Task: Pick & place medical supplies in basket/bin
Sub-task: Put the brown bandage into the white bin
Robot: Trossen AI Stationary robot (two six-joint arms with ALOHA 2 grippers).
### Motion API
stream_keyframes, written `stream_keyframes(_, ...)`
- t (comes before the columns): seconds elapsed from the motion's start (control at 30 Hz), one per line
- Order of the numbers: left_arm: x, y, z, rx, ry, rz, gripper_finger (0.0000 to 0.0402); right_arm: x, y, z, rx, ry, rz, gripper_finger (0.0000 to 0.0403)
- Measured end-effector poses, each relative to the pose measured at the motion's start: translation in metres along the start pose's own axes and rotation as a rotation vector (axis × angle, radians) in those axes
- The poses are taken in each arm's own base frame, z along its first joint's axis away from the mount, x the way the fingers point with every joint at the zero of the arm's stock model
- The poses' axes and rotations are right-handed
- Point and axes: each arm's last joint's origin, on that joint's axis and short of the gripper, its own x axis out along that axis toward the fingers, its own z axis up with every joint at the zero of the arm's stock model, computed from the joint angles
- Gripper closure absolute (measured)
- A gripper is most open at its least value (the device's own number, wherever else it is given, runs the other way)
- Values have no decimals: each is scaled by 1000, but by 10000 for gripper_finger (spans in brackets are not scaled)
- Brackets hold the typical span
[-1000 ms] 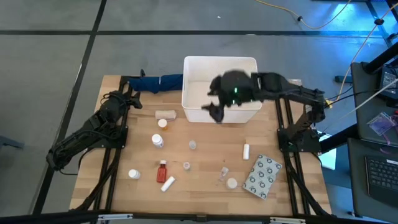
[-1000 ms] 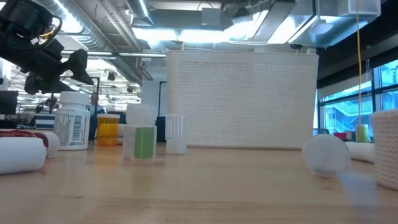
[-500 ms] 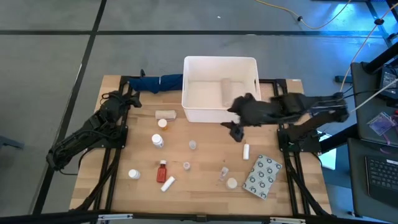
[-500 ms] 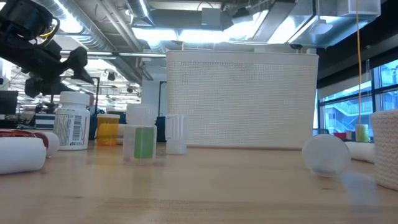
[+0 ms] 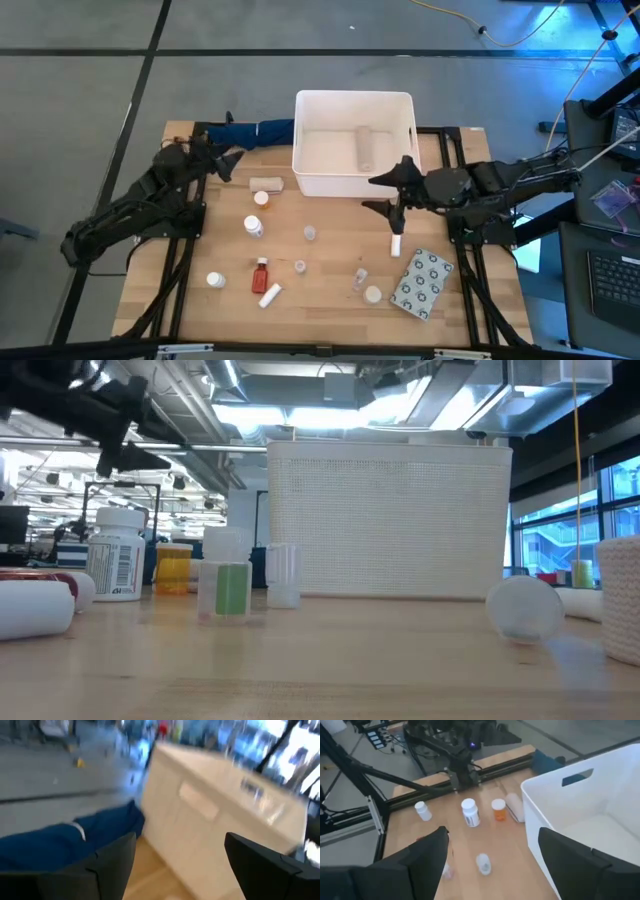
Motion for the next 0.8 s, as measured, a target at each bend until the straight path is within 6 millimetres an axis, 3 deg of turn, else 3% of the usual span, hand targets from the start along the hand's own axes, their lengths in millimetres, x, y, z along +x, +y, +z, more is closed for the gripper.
stream_keyframes(0.13, 14, -10, 21, 102, 240, 71, 110, 3, -3, -1, -2, 3, -14, 96)
stream_keyframes(0.33, 55, -23, 42, 202, 561, 131, 120, 4, -3, -1, -26, 3, -16, 96)
stream_keyframes(0.53, 94, -30, 34, 435, 852, 45, 138, 4, -3, -1, -10, 4, -16, 96)
stream_keyframes(0.8, 116, -34, 9, 590, 1086, -141, 166, 4, -3, -1, -8, 5, -14, 96)
